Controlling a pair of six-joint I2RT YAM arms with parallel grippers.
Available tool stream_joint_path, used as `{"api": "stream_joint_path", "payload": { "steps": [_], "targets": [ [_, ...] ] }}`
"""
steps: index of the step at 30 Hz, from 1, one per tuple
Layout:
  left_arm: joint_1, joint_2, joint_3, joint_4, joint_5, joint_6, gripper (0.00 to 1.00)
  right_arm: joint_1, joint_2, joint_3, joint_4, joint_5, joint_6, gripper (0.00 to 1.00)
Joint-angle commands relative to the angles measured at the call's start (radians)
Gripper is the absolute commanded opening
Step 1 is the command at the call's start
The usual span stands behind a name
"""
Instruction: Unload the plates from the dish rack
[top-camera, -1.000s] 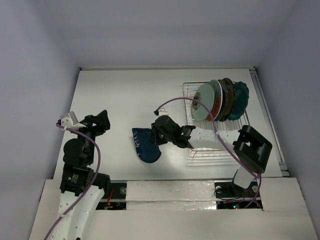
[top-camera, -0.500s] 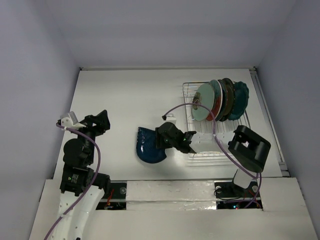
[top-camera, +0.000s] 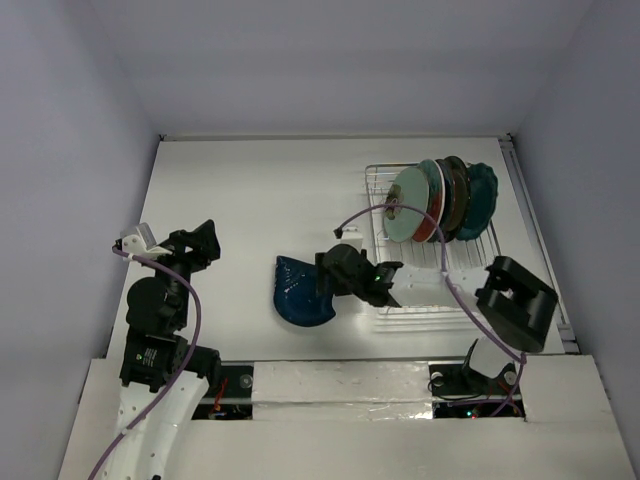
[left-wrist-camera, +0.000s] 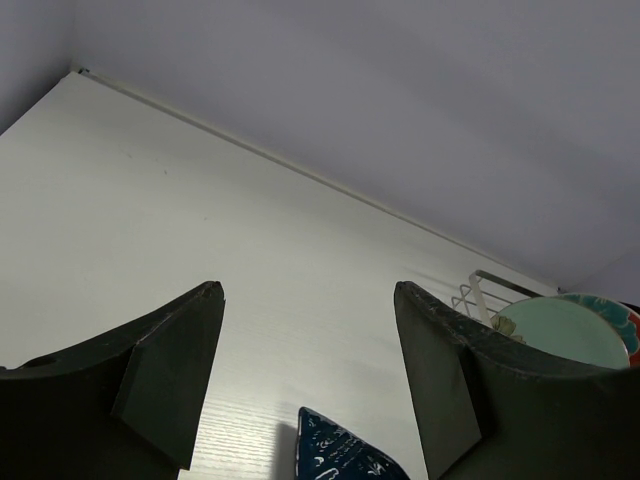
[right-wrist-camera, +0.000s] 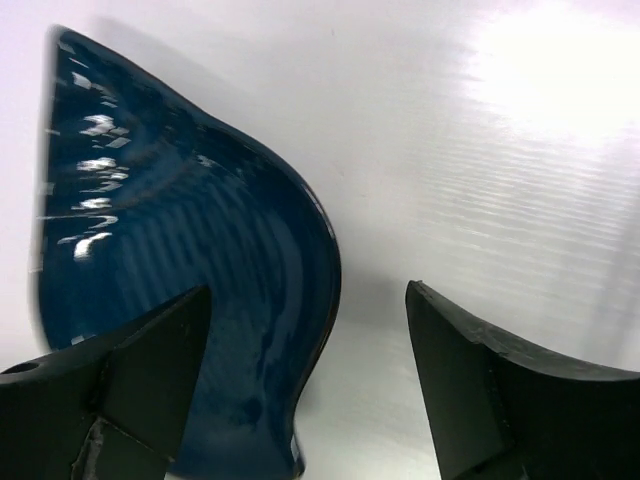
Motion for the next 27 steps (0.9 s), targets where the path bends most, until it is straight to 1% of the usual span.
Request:
{"api": "stream_joint_path", "payload": {
  "steps": [1, 2, 3, 4, 5, 6, 7, 8, 9, 10, 11, 12, 13, 15, 16, 18, 19, 21, 22, 24, 25, 27],
  "targets": [
    [-0.005, -0.009, -0.005, 0.033, 0.004, -0.001, 0.66, 0.001, -0.179, 0.042, -0.074, 0.071, -0.033, 0.84],
    [-0.005, -0.007, -0.005, 0.033, 0.004, -0.001, 0.66, 0.001, -0.217, 0.052, -0.089, 0.081, -0.043, 0.83],
    [-0.005, -0.007, -0.007, 0.033, 0.004, 0.000, 0.66, 0.001, -0.297, 0.061, -0.128, 0.094, -0.055, 0.65],
    [-0.005, -0.006, -0.007, 0.033, 0.004, 0.000, 0.66, 0.001, -0.334, 0.072, -0.152, 0.147, -0.067, 0.50],
    [-0.005, -0.009, -0.005, 0.031, 0.004, -0.001, 0.66, 0.001, -0.371, 0.091, -0.175, 0.182, -0.090, 0.33],
    [-0.005, -0.009, -0.005, 0.033, 0.004, -0.001, 0.65, -0.024, -0.427, 0.102, -0.235, 0.210, -0.098, 0.03],
    [-0.005, -0.009, -0.005, 0.033, 0.004, -0.001, 0.62, -0.054, -0.452, 0.112, -0.260, 0.227, -0.107, 0.00],
    [-0.005, -0.010, -0.007, 0.033, 0.004, -0.001, 0.60, -0.131, -0.477, 0.115, -0.277, 0.214, -0.136, 0.00],
    [-0.005, -0.010, -0.008, 0.034, 0.004, 0.000, 0.57, -0.172, -0.501, 0.112, -0.293, 0.198, -0.153, 0.00],
    [-0.014, -0.012, -0.008, 0.034, 0.004, -0.001, 0.45, -0.210, -0.541, 0.110, -0.297, 0.163, -0.168, 0.00],
    [-0.014, -0.015, -0.007, 0.034, 0.004, 0.000, 0.37, -0.274, -0.555, 0.110, -0.301, 0.146, -0.199, 0.00],
    [-0.014, -0.016, -0.008, 0.033, 0.004, 0.000, 0.30, -0.296, -0.563, 0.121, -0.324, 0.140, -0.210, 0.00],
    [-0.014, -0.016, -0.008, 0.033, 0.004, -0.001, 0.18, -0.313, -0.566, 0.131, -0.338, 0.153, -0.222, 0.00],
    [-0.014, -0.016, -0.008, 0.033, 0.004, 0.002, 0.12, -0.357, -0.552, 0.154, -0.373, 0.164, -0.251, 0.00],
    [-0.014, -0.016, -0.007, 0.033, 0.004, 0.003, 0.10, -0.373, -0.538, 0.179, -0.382, 0.172, -0.260, 0.03],
    [-0.014, -0.016, -0.008, 0.033, 0.004, 0.003, 0.10, -0.428, -0.486, 0.205, -0.418, 0.177, -0.282, 0.12],
    [-0.014, -0.016, -0.008, 0.033, 0.004, 0.002, 0.12, -0.442, -0.468, 0.233, -0.432, 0.189, -0.285, 0.21],
    [-0.014, -0.018, -0.008, 0.031, 0.004, 0.002, 0.17, -0.453, -0.439, 0.248, -0.444, 0.203, -0.294, 0.32],
    [-0.014, -0.019, -0.008, 0.031, 0.004, 0.002, 0.23, -0.468, -0.429, 0.259, -0.453, 0.218, -0.291, 0.39],
    [-0.014, -0.019, -0.008, 0.033, 0.004, 0.002, 0.28, -0.477, -0.422, 0.268, -0.465, 0.247, -0.288, 0.41],
    [-0.014, -0.019, -0.007, 0.033, 0.004, 0.002, 0.32, -0.486, -0.419, 0.268, -0.467, 0.271, -0.288, 0.41],
    [-0.014, -0.018, -0.007, 0.033, 0.004, 0.000, 0.36, -0.496, -0.408, 0.270, -0.468, 0.285, -0.297, 0.42]
  ]
}}
